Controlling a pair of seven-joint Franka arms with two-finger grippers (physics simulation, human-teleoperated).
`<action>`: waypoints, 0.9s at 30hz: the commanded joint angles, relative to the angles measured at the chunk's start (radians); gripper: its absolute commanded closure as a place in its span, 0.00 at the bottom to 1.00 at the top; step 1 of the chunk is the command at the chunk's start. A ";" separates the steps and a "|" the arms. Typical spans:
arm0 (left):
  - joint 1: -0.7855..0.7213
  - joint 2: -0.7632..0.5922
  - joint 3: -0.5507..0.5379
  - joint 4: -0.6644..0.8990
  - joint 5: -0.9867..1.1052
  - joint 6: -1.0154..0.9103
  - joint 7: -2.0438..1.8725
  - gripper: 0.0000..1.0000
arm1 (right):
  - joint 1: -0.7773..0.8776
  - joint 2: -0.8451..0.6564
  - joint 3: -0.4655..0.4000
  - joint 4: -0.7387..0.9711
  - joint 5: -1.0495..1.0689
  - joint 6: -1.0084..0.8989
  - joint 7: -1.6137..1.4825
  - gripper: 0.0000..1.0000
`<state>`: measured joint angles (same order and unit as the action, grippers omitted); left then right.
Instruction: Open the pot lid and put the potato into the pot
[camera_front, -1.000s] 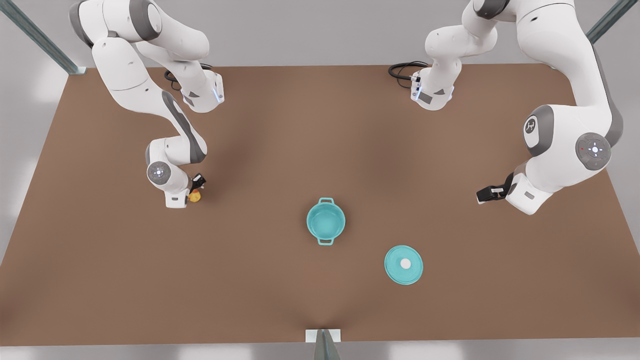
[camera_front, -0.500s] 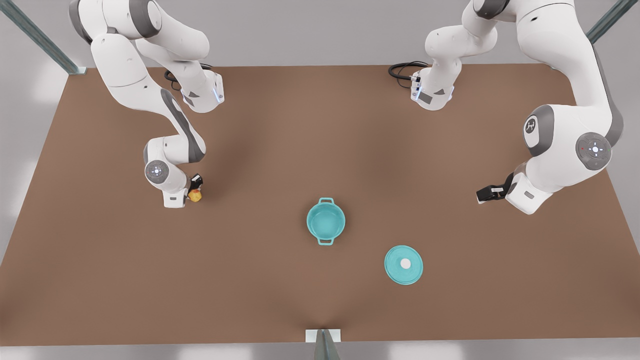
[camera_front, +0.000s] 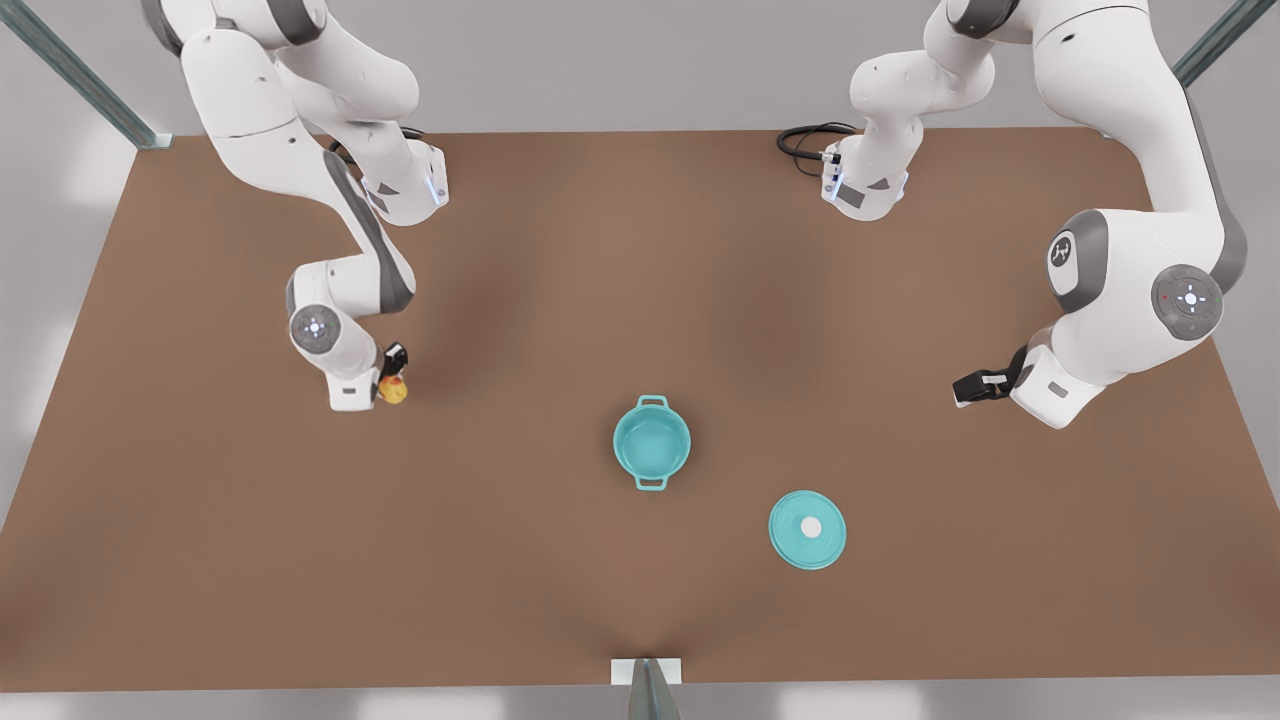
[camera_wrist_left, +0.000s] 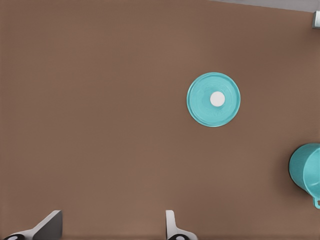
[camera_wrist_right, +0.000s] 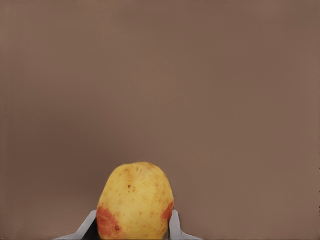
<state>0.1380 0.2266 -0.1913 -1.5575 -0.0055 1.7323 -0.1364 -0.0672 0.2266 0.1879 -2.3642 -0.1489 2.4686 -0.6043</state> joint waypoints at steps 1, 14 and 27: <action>0.000 -0.001 0.000 0.000 -0.001 0.000 0.006 0.00 | 0.001 -0.019 0.031 0.005 0.029 -0.062 -0.012 0.44; 0.003 -0.003 0.001 0.002 0.001 -0.002 0.009 0.00 | 0.014 -0.026 0.252 0.135 0.169 -0.105 0.035 0.46; 0.026 -0.003 0.013 0.011 -0.004 0.009 0.020 0.00 | 0.179 0.095 0.288 0.364 0.196 -0.105 0.167 0.47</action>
<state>0.1646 0.2248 -0.1773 -1.5475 -0.0087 1.7365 -0.1247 0.0988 0.3129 0.4751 -2.0164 0.0496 2.3664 -0.5583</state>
